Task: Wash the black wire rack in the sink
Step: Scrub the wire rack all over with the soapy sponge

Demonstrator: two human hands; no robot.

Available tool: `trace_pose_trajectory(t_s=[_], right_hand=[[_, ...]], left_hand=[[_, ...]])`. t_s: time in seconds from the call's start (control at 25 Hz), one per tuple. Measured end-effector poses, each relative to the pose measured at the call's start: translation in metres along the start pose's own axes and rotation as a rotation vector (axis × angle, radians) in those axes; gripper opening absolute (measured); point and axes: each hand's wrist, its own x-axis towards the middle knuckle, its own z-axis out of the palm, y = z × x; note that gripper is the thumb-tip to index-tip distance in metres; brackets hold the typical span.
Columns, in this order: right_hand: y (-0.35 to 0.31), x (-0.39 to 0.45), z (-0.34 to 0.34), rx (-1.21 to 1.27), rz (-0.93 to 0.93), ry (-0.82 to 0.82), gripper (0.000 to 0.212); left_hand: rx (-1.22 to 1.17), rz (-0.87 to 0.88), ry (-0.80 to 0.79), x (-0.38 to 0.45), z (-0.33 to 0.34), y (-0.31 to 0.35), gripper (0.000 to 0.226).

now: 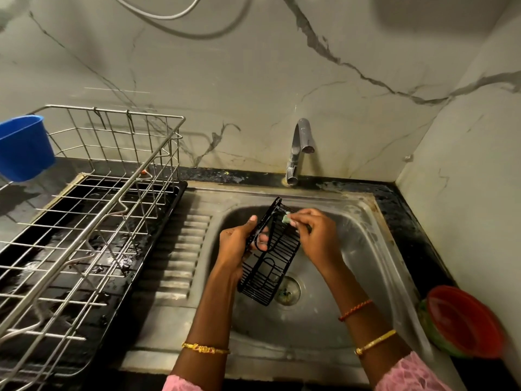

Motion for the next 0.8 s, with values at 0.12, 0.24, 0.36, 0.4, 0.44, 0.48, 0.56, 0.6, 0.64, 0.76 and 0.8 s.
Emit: trace_pose_trajectory(t_s=[0.12, 0.24, 0.36, 0.4, 0.44, 0.48, 0.56, 0.6, 0.64, 0.76, 0.8], right_hand=[[0.001, -0.02, -0.004, 0.022, 0.046, 0.021, 0.018], [-0.006, 0.003, -0.001, 0.003, 0.054, 0.079, 0.018], [-0.006, 0.03, 0.002, -0.06, 0.102, 0.037, 0.018], [-0.005, 0.034, 0.006, -0.074, 0.108, 0.024, 0.019], [-0.004, 0.032, 0.009, -0.088, 0.112, 0.032, 0.02], [-0.003, 0.029, 0.014, -0.099, 0.117, 0.051, 0.02], [-0.002, 0.017, 0.024, -0.093, 0.133, 0.079, 0.021], [-0.003, 0.009, 0.027, -0.072, 0.126, 0.078, 0.022], [-0.002, 0.004, 0.029, -0.038, 0.107, 0.07, 0.022], [0.004, 0.019, 0.019, 0.02, 0.125, 0.072, 0.02], [0.007, 0.029, 0.014, 0.013, 0.152, 0.076, 0.02]], left_hand=[[0.016, -0.016, -0.007, 0.002, -0.001, -0.004, 0.03], [0.008, -0.019, -0.032, 0.005, 0.003, -0.006, 0.028], [-0.007, -0.007, -0.004, 0.014, 0.011, -0.003, 0.025], [-0.012, -0.002, 0.017, 0.017, 0.016, -0.001, 0.023], [-0.02, -0.001, 0.042, 0.021, 0.02, 0.001, 0.02], [-0.029, -0.006, 0.066, 0.026, 0.025, 0.002, 0.018], [-0.037, -0.018, 0.102, 0.033, 0.032, 0.006, 0.017], [-0.044, -0.025, 0.112, 0.038, 0.033, 0.007, 0.017], [-0.058, -0.033, 0.114, 0.041, 0.034, 0.008, 0.017], [-0.092, -0.075, 0.078, 0.048, 0.033, 0.011, 0.019], [-0.106, -0.083, 0.051, 0.048, 0.033, 0.012, 0.02]])
